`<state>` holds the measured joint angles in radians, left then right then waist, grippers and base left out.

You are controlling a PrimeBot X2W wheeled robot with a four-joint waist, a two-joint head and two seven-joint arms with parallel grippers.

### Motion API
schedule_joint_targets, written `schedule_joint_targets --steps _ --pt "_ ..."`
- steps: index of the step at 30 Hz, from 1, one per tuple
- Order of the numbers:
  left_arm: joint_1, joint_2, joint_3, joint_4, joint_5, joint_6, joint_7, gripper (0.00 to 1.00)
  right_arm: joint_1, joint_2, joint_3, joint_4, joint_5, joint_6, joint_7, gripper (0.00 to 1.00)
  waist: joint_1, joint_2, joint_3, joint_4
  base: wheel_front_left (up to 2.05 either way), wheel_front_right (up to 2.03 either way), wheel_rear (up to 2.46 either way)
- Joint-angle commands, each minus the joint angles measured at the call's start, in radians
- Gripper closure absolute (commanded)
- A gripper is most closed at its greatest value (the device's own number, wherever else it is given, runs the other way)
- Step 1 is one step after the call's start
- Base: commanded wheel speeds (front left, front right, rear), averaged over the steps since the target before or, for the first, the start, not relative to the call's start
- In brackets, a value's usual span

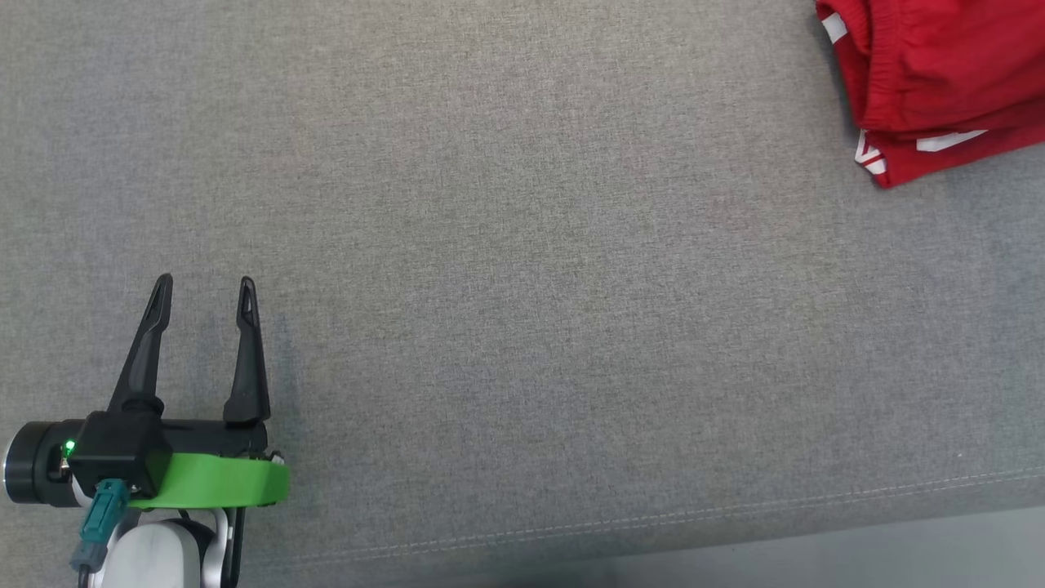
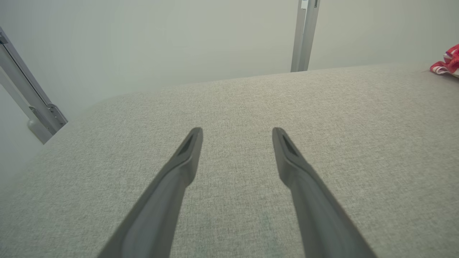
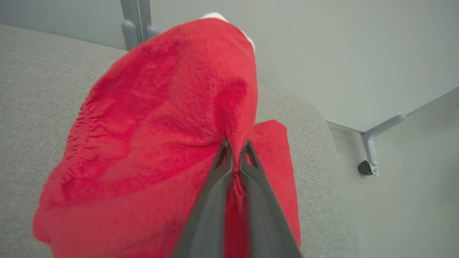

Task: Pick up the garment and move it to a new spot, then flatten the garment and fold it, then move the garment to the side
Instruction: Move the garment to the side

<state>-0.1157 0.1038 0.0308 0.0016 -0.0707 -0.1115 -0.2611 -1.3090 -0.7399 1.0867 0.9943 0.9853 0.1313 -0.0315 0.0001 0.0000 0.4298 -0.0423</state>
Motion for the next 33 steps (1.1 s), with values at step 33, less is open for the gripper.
schedule_joint_targets --steps 33 --pt "0.063 -0.040 0.020 0.024 -0.016 0.007 -0.004 0.00 0.173 0.183 -0.251 -0.111 -0.058 -0.001 -0.235 0.00 -0.0001 0.0000 -0.222 0.002 0.00 0.00 0.00"
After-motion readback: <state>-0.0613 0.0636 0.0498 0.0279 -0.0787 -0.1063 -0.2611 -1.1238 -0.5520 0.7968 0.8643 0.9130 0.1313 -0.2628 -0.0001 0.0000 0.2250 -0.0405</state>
